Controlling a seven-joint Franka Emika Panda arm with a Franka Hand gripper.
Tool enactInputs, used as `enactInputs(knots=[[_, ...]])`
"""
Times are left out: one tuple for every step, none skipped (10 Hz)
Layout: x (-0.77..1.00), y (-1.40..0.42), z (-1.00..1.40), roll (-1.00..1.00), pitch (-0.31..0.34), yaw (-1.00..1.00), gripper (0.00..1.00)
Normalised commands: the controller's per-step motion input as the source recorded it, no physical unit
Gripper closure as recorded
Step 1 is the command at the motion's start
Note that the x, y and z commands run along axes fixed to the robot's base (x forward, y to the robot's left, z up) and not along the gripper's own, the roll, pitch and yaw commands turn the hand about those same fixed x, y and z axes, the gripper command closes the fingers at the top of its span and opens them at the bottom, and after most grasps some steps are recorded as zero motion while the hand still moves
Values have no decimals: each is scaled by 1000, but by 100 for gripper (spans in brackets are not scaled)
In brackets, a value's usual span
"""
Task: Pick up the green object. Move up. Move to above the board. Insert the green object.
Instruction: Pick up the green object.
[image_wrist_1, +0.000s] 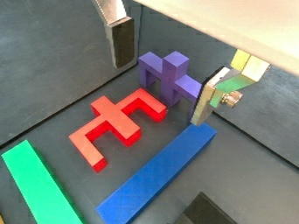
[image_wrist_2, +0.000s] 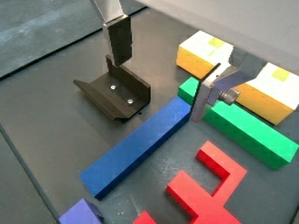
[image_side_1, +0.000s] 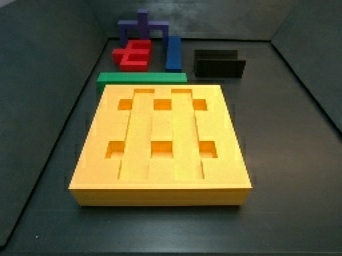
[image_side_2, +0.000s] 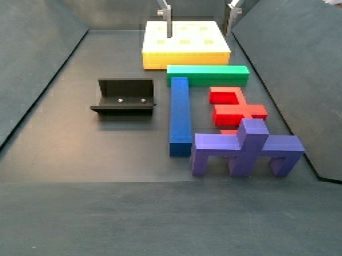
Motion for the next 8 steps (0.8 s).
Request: enactInputs(knots=[[0,-3,-80,-17,0,0,0],[-40,0,0,0,0,0,0],[-117,-417,-131,0,-204,-543,0],[0,-449,-469,0,-186,-786,0],[0,-429,-457,0,-229,-777,0],[-77,-220,-423,-100,-327,-860,0],[-77,-211,-414,-106,-329,-863,0],[-80,-203,-397,-120,-334,-860,0]])
